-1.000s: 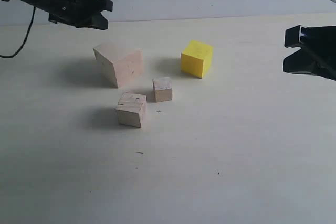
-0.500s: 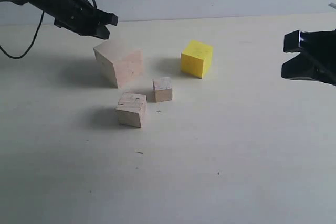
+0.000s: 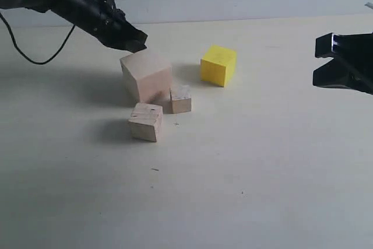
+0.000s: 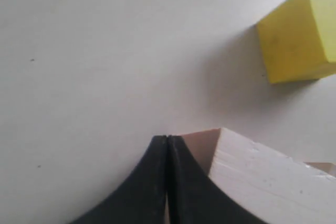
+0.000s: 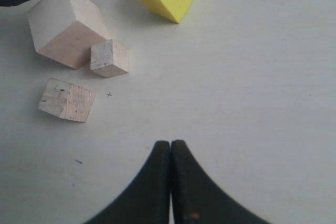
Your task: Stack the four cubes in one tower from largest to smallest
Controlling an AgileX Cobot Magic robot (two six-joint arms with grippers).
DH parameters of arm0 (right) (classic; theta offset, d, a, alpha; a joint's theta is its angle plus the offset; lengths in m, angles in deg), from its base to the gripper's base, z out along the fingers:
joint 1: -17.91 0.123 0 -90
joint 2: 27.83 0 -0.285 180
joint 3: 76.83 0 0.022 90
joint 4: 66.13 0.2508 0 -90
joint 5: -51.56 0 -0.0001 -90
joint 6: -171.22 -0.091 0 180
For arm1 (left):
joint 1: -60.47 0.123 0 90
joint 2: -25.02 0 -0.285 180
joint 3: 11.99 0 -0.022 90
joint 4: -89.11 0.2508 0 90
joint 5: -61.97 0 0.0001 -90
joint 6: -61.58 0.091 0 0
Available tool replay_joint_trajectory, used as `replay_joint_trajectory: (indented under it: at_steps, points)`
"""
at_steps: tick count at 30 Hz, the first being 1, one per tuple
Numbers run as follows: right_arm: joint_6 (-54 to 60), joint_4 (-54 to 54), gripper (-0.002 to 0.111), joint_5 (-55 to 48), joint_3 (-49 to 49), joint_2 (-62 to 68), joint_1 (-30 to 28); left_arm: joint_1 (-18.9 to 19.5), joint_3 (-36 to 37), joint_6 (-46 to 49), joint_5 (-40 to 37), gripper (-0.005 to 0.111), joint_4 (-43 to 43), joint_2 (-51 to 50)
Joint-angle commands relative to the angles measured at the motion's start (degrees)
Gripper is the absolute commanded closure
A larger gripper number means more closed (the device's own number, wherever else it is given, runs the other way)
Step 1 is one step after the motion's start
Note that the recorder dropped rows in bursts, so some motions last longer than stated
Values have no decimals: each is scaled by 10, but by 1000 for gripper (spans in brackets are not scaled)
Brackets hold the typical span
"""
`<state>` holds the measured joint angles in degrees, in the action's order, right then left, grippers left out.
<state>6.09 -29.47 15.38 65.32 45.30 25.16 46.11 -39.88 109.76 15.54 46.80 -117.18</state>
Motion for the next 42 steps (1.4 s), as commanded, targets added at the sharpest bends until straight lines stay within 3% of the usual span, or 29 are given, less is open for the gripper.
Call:
replay_joint_trajectory:
  at_steps: [1, 23, 31, 42]
  points:
    - [5, -8, 108, -3, 4, 1, 1, -23, -4, 27, -26, 107, -5, -1]
    - [5, -32, 108, -19, 4, 1, 1, -70, -4, 84, -150, 107, 2, -1]
    - [5, -32, 108, -23, 4, 1, 1, -70, -4, 24, -118, 107, 45, -1]
    - [17, -32, 108, -31, 4, 1, 1, -68, -4, 11, -108, 107, 53, 0]
